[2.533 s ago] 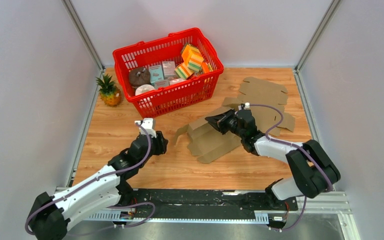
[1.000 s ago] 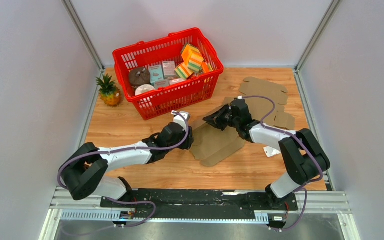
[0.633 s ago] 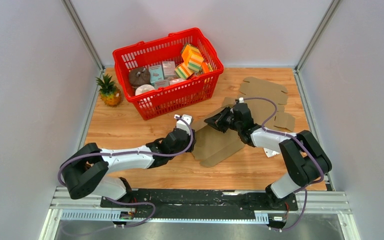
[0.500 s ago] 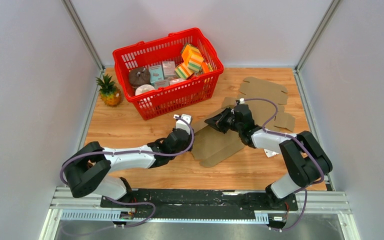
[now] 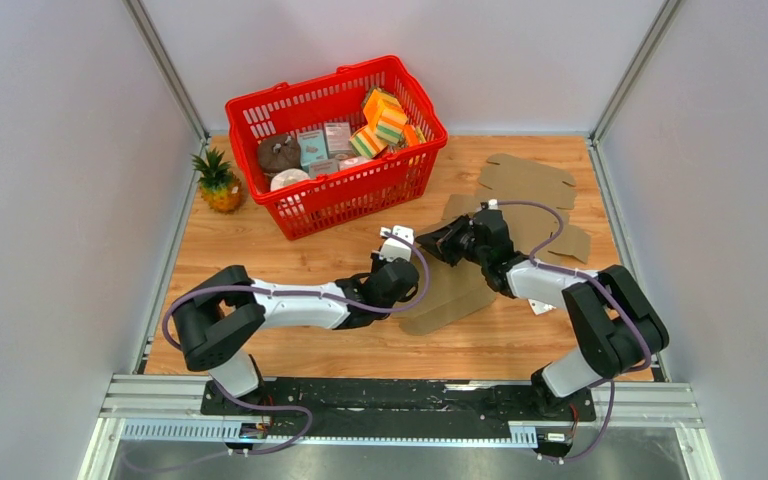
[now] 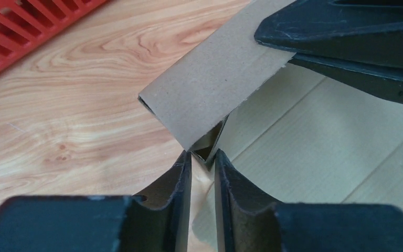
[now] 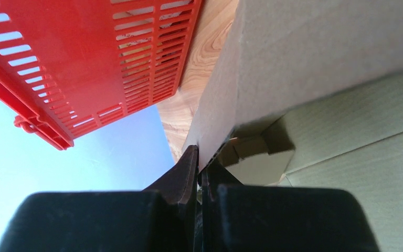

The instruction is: Fold the paper box

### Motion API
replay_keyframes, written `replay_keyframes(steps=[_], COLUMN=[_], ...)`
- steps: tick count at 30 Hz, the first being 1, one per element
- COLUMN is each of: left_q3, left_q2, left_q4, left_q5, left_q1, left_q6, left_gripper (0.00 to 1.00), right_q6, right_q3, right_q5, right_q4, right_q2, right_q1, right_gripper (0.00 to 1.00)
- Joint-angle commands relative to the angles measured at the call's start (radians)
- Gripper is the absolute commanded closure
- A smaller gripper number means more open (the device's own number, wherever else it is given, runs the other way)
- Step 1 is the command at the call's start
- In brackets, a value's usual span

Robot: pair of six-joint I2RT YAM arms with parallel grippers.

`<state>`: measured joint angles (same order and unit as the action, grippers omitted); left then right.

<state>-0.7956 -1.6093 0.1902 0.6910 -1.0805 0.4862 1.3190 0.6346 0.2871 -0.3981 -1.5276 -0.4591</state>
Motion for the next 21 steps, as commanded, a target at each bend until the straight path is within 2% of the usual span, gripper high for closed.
replay_keyframes(steps=[1, 5, 6, 8, 11, 14, 17, 18, 19, 21], left_q3=[-0.1, -0.108, -0.108, -0.109, -0.125, -0.14, -0.166, -0.177, -0.206, -0.24], left_q2=[-0.043, -0.069, -0.072, -0.087, -0.109, -0.132, -0.162, -0.172, -0.187, -0.207], left_q4=[-0.061, -0.071, -0.071, -0.078, -0.101, -0.104, -0.15, -0.175, -0.246, -0.328], left_q5=[0.168, 0.199, 0.202, 0.222, 0.251, 0.286, 0.355, 0.373, 0.404, 0.43], left_q1=[-0.006, -0.007, -0.009, -0.009, -0.007, -0.009, -0.009, -0.009, -0.007, -0.006], left_q6=[0.058, 0.072, 0.075, 0.094, 0.114, 0.109, 0.14, 0.156, 0.201, 0.253], left_gripper=[0.79, 0.79, 0.77, 0.67, 0.65, 0.69, 0.8, 0.94, 1.0, 1.0], right_q6=[0.034, 0.068, 0.069, 0.083, 0.097, 0.112, 0.144, 0.169, 0.18, 0.183], right_q3=[-0.018, -0.056, -0.062, -0.069, -0.081, -0.087, -0.105, -0.111, -0.119, -0.124], right_q5=[-0.002, -0.049, -0.054, -0.062, -0.074, -0.078, -0.1, -0.106, -0.112, -0.103], right_q4=[0.053, 0.048, 0.05, 0.042, 0.031, 0.028, 0.031, 0.031, 0.03, 0.039], right_q2=[0.035, 0.052, 0.05, 0.052, 0.055, 0.058, 0.067, 0.072, 0.076, 0.08], right_q1=[-0.009, -0.026, -0.029, -0.036, -0.049, -0.058, -0.072, -0.075, -0.082, -0.088], right_gripper=[0.95, 0.97, 0.97, 0.99, 0.99, 0.99, 1.0, 1.0, 1.0, 1.0])
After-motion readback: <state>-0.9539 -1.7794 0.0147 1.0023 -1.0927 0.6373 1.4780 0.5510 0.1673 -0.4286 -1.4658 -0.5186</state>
